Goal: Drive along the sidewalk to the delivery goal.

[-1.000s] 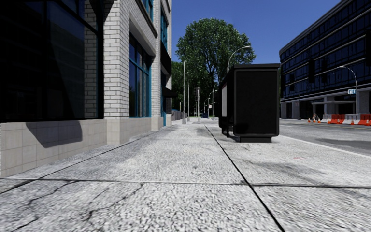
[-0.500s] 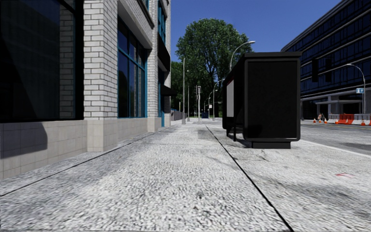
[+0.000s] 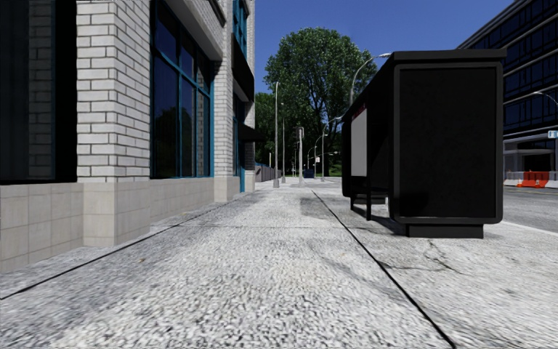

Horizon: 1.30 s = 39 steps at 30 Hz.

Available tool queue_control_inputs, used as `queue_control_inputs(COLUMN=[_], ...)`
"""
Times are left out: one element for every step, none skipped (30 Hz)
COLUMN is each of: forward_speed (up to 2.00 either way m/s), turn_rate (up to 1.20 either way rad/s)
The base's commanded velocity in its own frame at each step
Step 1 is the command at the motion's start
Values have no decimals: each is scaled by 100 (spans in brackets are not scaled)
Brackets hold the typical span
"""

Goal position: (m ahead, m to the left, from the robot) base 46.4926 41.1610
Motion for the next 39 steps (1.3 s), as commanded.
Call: queue_control_inputs(forward_speed=[200,200,200,200,200,200,200,200,200,200,200,200,200,200,200,200,200,200,200,200,200,200,200,200,200,200,200,200,200,200,200,200,200,200,200,200,200,200,200], turn_rate=[0,0,0,0,0,0,0,0,0,0,0,0,0,0,0,0,0,0,0,0,0,0,0,0,0,0,0,0,0,0,0,0,0,0,0,0,0,0,0])
